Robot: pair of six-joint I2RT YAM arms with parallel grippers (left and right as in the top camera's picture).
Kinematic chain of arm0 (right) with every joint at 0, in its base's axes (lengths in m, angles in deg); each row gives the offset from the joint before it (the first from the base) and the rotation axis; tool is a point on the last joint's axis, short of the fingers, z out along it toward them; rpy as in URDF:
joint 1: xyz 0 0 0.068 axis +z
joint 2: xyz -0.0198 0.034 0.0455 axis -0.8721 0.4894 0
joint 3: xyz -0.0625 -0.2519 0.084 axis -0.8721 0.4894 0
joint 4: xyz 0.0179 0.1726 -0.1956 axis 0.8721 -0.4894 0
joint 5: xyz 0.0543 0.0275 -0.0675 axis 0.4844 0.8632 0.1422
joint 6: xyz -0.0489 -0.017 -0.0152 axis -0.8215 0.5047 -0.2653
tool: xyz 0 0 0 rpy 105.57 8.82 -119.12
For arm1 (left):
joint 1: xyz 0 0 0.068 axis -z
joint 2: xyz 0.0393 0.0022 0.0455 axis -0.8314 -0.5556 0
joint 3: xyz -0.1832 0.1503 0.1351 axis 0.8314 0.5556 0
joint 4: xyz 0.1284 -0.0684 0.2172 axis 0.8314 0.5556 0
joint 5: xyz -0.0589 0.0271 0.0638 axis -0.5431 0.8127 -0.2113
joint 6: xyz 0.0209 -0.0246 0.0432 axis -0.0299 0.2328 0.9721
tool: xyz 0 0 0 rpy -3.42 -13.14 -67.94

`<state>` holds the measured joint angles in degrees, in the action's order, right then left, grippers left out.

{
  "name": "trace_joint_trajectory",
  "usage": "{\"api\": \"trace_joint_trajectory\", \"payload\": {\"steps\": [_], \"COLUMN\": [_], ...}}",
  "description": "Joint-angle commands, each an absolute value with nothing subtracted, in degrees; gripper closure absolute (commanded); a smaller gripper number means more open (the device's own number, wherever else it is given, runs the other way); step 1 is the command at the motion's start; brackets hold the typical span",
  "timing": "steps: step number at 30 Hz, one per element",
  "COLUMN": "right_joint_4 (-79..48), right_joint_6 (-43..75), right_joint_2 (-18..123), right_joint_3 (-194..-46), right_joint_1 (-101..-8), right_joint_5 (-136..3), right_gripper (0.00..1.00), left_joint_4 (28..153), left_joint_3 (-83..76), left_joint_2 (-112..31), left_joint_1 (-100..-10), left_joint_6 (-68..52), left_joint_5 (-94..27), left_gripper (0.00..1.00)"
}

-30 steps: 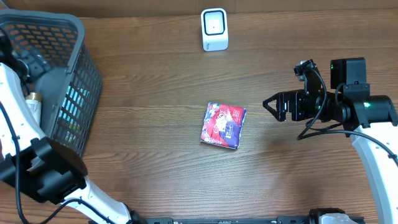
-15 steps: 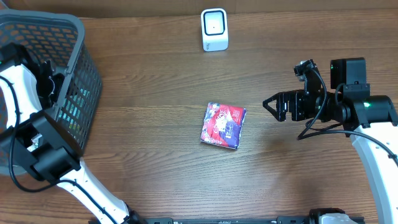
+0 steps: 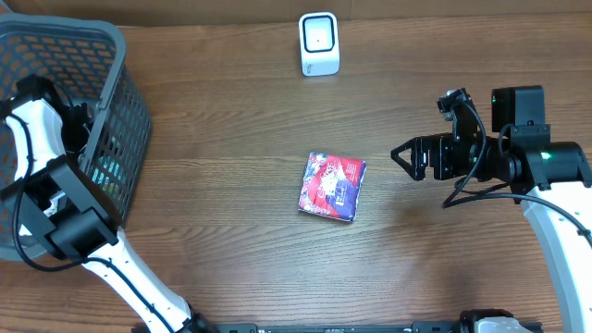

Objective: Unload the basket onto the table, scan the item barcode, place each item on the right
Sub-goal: 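Lift the mint-green packet out and drop it beside the pouch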

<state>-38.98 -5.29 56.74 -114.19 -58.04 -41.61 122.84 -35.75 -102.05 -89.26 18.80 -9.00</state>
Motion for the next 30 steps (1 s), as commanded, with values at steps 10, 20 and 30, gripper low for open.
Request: {"api": "trace_joint_trajectory", "payload": {"steps": [10, 20, 30], "right_joint_4": [-38.9, -38.9, -38.9], "right_joint_6": [-5.1, -5.1, -5.1], "right_joint_2": [56.6, 56.6, 56.6], "right_joint_3": [-115.5, -115.5, -115.5], "right_joint_1": [-58.2, -58.2, -58.2], "right_joint_5": [-40.9, -40.9, -40.9], "right_gripper": [0.0, 0.0, 0.0], "left_joint_4": [139.6, 150.6, 153.3], "left_joint_3": [-66.0, -99.6, -96.5], "left_joint_2": [-103.1, -93.6, -87.9], "left_joint_1": [-88.9, -83.4, -62.7], "left_joint_6": [6.9, 3.1, 4.2], "left_joint_5": [-8.6, -14.2, -19.8], "left_gripper": [0.96, 0.96, 0.96]}}
